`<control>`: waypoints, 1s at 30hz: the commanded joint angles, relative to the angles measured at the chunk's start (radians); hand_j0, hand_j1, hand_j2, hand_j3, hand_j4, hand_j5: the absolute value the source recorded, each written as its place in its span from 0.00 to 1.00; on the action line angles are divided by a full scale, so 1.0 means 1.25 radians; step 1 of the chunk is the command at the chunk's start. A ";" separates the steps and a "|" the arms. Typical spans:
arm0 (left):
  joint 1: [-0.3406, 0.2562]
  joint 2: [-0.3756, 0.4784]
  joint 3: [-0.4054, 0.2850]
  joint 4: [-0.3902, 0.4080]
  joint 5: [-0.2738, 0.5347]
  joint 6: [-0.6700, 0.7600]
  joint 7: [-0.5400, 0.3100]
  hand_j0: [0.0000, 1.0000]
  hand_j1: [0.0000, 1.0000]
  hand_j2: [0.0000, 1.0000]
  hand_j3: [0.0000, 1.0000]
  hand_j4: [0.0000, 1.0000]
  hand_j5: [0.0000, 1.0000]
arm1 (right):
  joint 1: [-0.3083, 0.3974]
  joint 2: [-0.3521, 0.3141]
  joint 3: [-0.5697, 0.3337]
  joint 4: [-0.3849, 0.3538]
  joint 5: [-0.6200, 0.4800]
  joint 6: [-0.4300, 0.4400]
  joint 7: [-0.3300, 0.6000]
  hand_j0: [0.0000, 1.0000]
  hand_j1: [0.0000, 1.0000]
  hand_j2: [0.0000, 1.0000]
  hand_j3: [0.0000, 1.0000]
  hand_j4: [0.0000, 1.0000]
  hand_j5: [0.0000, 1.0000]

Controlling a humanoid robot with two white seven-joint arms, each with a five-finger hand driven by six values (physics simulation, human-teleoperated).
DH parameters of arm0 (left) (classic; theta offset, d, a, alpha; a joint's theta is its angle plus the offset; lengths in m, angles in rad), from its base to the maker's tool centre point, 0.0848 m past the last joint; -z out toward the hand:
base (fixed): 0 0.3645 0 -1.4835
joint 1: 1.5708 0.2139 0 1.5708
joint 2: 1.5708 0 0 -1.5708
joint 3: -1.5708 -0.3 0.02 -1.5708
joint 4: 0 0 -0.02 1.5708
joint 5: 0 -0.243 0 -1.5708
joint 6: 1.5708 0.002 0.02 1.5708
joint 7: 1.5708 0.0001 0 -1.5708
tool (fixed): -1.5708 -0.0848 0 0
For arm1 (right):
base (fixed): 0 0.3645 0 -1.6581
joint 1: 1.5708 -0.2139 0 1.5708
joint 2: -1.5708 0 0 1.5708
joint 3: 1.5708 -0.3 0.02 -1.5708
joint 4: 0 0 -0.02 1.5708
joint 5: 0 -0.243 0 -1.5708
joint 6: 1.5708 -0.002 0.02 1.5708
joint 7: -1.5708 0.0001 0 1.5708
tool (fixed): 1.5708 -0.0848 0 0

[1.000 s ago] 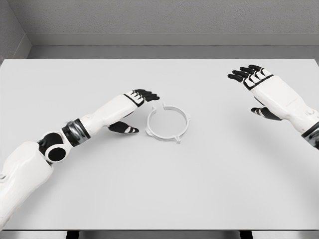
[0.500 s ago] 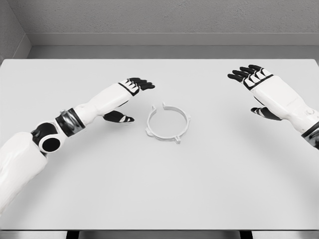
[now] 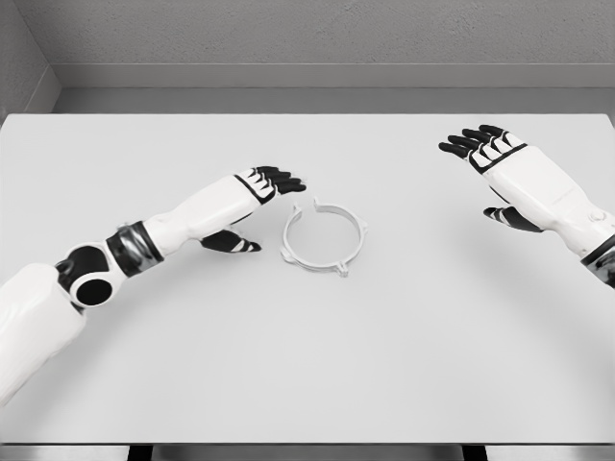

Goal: Assemble PVC drainage pipe clamps

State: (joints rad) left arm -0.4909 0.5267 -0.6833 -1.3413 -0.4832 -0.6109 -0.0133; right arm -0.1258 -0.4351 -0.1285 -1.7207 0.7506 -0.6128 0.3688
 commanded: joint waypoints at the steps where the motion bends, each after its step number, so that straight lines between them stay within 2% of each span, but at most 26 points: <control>1: 0.000 0.012 -0.002 -0.017 0.005 0.000 0.001 1.00 1.00 1.00 1.00 1.00 1.00 | 0.000 0.000 0.000 0.000 -0.005 0.002 0.000 1.00 1.00 1.00 1.00 1.00 1.00; 12: 0.000 0.012 -0.002 -0.017 0.005 0.000 0.001 1.00 1.00 1.00 1.00 1.00 1.00 | 0.000 0.000 0.000 0.000 -0.005 0.002 0.000 1.00 1.00 1.00 1.00 1.00 1.00; 13: 0.015 -0.040 -0.029 -0.006 -0.006 0.000 -0.003 1.00 1.00 1.00 1.00 1.00 1.00 | 0.000 0.000 0.000 0.002 -0.005 0.002 0.000 1.00 1.00 1.00 1.00 1.00 1.00; 30: 0.009 -0.042 -0.029 0.014 -0.006 0.000 -0.003 1.00 1.00 1.00 1.00 1.00 1.00 | 0.000 0.000 0.000 0.000 -0.005 0.002 0.000 1.00 1.00 1.00 1.00 1.00 1.00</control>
State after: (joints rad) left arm -0.4801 0.4739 -0.7201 -1.3254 -0.4975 -0.6109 -0.0175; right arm -0.1258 -0.4351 -0.1285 -1.7206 0.7506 -0.6128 0.3688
